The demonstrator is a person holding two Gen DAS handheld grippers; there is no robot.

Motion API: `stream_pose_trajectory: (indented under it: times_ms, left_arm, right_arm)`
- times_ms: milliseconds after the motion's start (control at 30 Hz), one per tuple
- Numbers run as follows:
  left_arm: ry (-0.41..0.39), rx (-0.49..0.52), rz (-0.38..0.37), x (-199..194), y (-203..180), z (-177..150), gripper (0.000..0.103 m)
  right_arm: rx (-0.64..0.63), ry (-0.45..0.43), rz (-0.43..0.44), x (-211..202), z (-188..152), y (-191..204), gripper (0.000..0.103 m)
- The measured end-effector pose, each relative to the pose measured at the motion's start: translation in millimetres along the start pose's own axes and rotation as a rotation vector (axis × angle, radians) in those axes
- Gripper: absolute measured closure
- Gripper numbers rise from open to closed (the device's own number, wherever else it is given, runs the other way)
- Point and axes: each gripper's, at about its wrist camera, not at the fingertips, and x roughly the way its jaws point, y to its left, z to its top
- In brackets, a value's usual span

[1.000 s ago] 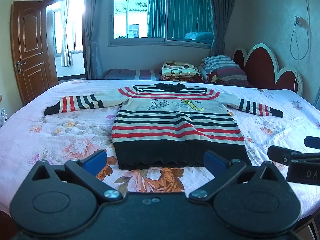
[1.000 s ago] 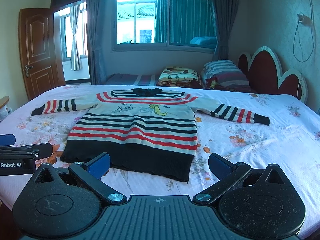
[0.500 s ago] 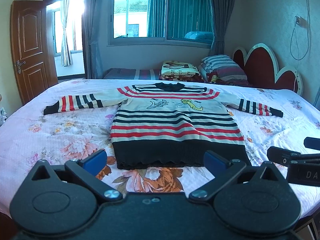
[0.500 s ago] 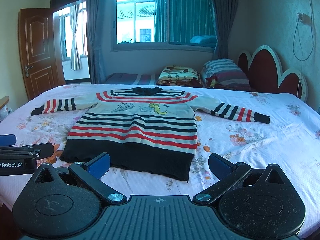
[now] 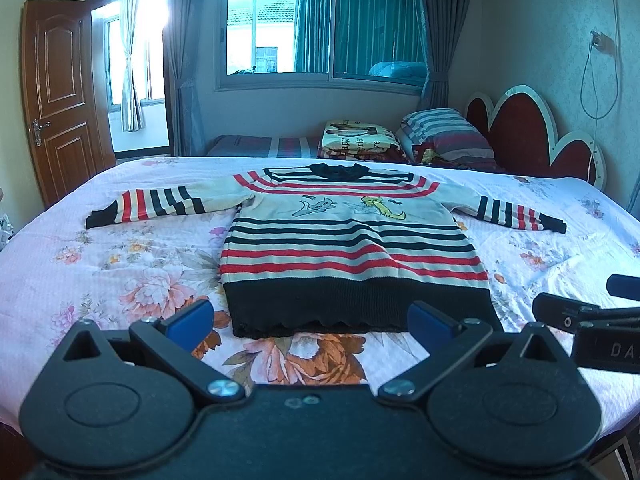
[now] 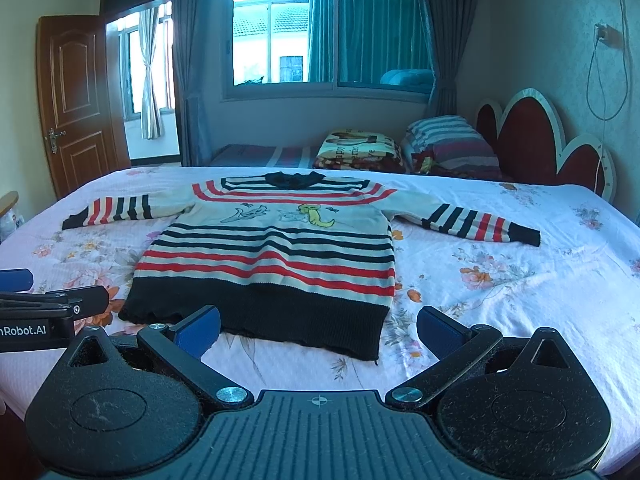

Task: Fold small clothes

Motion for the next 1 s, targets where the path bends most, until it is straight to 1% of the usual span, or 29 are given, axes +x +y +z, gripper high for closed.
stream_pose_trajectory:
  times_ms: [500, 1000]
  left_arm:
    - [0.002, -0.003, -0.003, 2, -1, -2, 0.0]
    - [0.026, -0.008, -0.012, 21, -4, 0, 0.0]
  right_arm:
    - [-0.001, 0.006, 0.0, 3, -1, 1, 0.0]
    - [0.008, 0.025, -0.013, 16, 2, -7, 0.0]
